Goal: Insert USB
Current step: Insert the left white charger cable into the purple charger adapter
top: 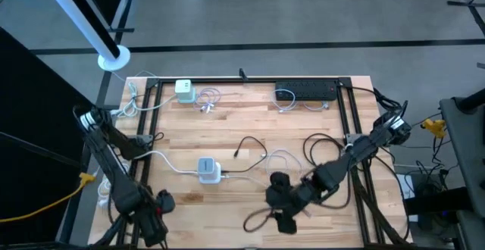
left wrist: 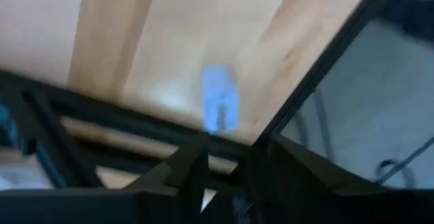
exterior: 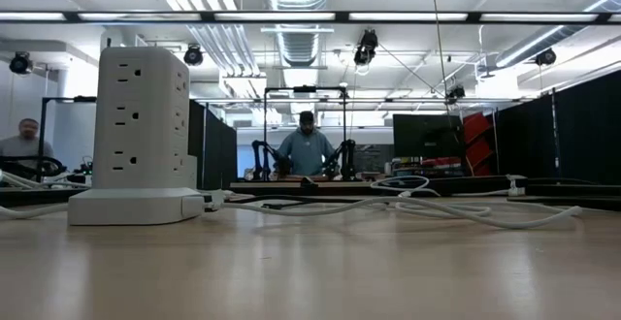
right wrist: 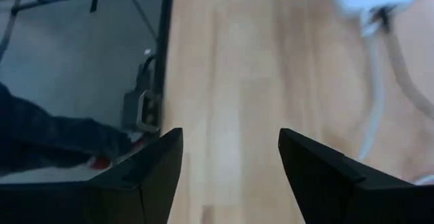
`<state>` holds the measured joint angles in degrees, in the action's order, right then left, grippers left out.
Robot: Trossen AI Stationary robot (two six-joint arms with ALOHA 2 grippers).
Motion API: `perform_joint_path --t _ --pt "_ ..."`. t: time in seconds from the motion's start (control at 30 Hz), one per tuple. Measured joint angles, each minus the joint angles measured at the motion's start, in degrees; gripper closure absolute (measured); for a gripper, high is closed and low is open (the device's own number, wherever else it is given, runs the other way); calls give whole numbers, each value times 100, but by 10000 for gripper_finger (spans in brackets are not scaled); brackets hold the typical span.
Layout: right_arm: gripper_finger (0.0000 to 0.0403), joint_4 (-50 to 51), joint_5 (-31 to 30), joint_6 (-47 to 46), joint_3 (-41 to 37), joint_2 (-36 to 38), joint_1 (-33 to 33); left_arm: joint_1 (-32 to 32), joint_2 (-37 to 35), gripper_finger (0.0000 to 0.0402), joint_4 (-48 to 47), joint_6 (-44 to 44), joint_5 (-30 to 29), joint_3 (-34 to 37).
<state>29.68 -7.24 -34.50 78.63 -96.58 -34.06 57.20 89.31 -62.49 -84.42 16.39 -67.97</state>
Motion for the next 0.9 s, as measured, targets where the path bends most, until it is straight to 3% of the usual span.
perform_joint_path --t 0.1,0.37,0.9 --pt "162 -143 -45 -429 -1 -202 -374 63 362 214 -89 84 348 84" --pt "167 -363 -77 -1128 21 -373 -1002 51 712 164 47 130 350 354" --pt "177 -381 -200 -1459 22 -388 -1242 -4 740 174 970 -447 453 603"
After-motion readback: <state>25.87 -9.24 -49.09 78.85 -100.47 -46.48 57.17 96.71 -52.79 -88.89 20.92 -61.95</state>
